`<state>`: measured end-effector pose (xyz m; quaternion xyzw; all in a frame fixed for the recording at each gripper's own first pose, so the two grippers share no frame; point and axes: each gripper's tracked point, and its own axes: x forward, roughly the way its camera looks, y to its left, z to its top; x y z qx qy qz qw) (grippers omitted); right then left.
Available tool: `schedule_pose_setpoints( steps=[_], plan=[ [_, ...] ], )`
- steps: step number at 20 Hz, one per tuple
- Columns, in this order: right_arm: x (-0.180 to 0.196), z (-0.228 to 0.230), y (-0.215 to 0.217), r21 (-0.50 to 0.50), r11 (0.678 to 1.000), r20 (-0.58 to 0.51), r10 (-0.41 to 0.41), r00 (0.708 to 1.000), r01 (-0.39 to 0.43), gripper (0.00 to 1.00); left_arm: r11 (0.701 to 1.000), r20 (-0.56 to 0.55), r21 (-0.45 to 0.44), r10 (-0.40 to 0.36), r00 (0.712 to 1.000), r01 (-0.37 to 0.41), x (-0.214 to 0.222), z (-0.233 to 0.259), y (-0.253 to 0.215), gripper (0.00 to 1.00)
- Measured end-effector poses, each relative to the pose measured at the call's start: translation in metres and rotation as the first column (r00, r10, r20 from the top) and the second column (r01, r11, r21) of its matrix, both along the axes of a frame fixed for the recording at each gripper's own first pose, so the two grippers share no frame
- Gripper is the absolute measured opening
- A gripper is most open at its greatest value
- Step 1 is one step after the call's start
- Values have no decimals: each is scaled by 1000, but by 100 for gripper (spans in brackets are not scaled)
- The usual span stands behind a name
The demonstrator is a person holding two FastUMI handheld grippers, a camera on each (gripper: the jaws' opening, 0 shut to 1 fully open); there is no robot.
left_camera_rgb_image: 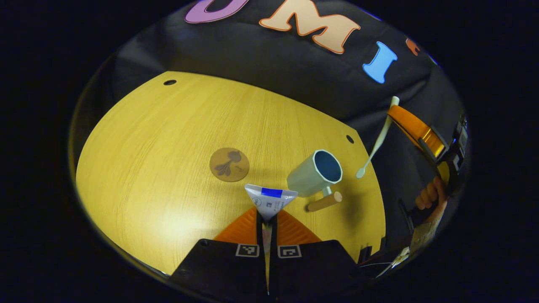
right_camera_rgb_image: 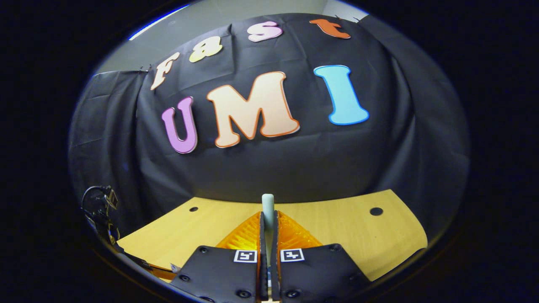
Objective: Put the toothbrush and toothpaste on the desktop into the cup, then pick up the cup and place it on the coaster on the desktop.
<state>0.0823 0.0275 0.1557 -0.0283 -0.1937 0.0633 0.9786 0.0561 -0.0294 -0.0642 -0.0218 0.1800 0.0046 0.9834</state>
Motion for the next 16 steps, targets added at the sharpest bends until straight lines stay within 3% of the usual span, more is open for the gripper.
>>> schedule_pose_setpoints(
  steps=[7, 11, 16],
  plan=[
    [38, -27, 15, -65, 997, 26, 42, 999, -40, 6, 998, 189, 59, 14, 982, -25, -10, 47, 5, 1],
    [50, -63, 7, -64, 997, -47, 39, 998, -42, 7, 997, 295, 68, 8, 955, -29, -12, 76, 2, 1],
    [49, -74, -7, -23, 999, -97, 27, 995, -29, 12, 995, 370, 98, -33, 929, -4, -8, 98, -16, 1]
  ],
)
